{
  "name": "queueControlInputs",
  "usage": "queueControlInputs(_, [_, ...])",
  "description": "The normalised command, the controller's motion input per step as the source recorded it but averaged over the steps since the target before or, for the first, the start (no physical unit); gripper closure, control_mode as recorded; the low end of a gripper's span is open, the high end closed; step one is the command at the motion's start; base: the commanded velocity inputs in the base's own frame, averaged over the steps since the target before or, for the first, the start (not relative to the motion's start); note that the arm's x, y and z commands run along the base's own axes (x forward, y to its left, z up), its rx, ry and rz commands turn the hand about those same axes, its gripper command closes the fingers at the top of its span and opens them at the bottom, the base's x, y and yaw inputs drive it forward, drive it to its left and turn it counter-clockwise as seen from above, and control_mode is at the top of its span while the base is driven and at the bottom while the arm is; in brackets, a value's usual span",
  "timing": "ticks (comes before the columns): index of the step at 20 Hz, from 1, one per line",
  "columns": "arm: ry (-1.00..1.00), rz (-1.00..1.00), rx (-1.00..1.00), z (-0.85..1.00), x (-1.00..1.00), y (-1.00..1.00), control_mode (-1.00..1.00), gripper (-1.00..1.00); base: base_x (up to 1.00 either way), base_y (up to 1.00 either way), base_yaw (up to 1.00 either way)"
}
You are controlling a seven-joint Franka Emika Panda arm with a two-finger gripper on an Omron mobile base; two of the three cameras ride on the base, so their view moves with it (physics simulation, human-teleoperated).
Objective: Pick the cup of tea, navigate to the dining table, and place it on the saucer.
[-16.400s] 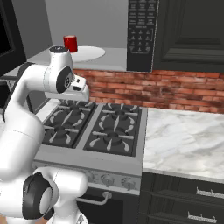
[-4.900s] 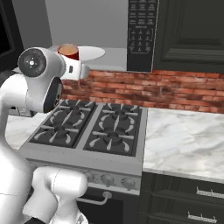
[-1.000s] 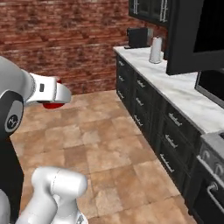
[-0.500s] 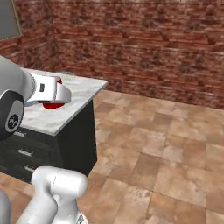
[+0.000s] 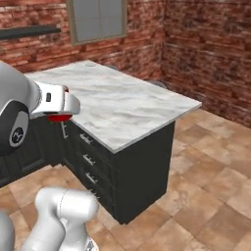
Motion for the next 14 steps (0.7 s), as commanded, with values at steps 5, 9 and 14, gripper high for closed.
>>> queueControlInputs(5, [0.00,0.00,0.00,0.00,0.00,0.00,1.00,1.00,-0.22,0.39,0.38])
queueControlInputs(9, [0.00,0.00,0.00,0.00,0.00,0.00,1.00,1.00,-0.04,0.12,0.35])
queueControlInputs(14, [0.00,0.00,0.00,0.00,0.00,0.00,1.00,1.00,0.84,-0.37,0.11])
